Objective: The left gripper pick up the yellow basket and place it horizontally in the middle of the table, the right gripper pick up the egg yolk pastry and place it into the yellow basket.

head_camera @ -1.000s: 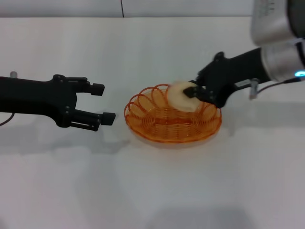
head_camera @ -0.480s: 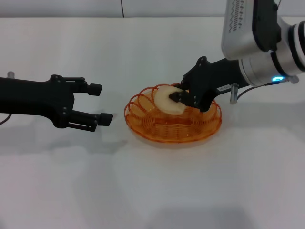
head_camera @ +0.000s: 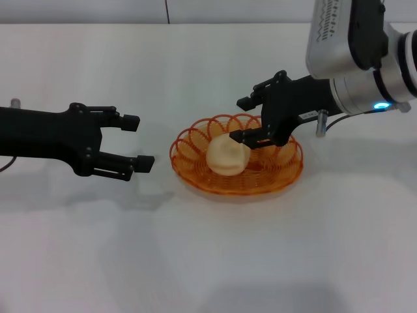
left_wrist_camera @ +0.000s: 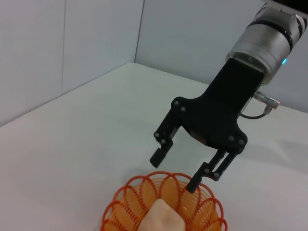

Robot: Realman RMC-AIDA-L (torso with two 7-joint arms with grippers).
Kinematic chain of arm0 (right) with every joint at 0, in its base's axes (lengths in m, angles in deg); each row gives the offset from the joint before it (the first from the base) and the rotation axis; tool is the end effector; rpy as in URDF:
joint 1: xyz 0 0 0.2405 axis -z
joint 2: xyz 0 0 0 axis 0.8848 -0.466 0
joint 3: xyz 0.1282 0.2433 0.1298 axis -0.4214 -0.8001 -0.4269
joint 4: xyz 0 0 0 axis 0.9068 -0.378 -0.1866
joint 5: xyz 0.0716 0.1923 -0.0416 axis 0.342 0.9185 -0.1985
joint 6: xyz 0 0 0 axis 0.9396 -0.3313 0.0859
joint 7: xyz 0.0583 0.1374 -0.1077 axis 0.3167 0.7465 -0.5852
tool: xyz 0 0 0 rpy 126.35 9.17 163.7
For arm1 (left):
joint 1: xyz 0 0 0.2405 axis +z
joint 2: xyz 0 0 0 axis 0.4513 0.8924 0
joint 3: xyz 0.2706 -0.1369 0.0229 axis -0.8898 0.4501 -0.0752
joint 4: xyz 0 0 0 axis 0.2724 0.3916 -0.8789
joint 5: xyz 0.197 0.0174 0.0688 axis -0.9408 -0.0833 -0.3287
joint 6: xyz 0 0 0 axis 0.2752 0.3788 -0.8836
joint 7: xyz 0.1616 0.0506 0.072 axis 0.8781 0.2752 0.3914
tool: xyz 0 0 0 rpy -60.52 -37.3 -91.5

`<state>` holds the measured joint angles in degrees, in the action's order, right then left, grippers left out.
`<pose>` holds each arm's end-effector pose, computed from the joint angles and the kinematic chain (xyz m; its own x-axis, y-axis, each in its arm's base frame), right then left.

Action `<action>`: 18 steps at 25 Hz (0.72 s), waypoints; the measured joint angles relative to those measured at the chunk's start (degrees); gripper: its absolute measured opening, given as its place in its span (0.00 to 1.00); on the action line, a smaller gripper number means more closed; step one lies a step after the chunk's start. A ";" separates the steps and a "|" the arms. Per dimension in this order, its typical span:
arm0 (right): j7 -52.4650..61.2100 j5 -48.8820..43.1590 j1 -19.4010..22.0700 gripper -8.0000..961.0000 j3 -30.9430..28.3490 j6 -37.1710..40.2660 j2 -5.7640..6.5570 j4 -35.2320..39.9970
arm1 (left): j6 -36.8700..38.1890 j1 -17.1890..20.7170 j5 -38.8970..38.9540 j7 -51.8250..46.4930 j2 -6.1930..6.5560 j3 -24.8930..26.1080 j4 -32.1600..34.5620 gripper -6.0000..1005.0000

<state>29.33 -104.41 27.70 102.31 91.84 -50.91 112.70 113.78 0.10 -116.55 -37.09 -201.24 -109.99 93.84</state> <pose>0.1471 0.4023 -0.0916 0.9996 -0.0188 -0.0231 -0.0247 -0.9570 -0.2891 -0.2663 0.3455 -0.0016 0.8896 0.3201 0.3257 0.3647 -0.9273 -0.0849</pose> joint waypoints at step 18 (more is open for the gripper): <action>-8.36 7.00 16.69 0.90 -19.02 13.55 0.33 8.18 | -1.24 -0.51 -0.03 3.49 0.22 6.13 -2.90 0.88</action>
<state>20.97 -97.42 44.39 83.29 105.39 -50.58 120.88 112.54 -0.41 -116.58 -33.60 -201.02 -103.86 90.95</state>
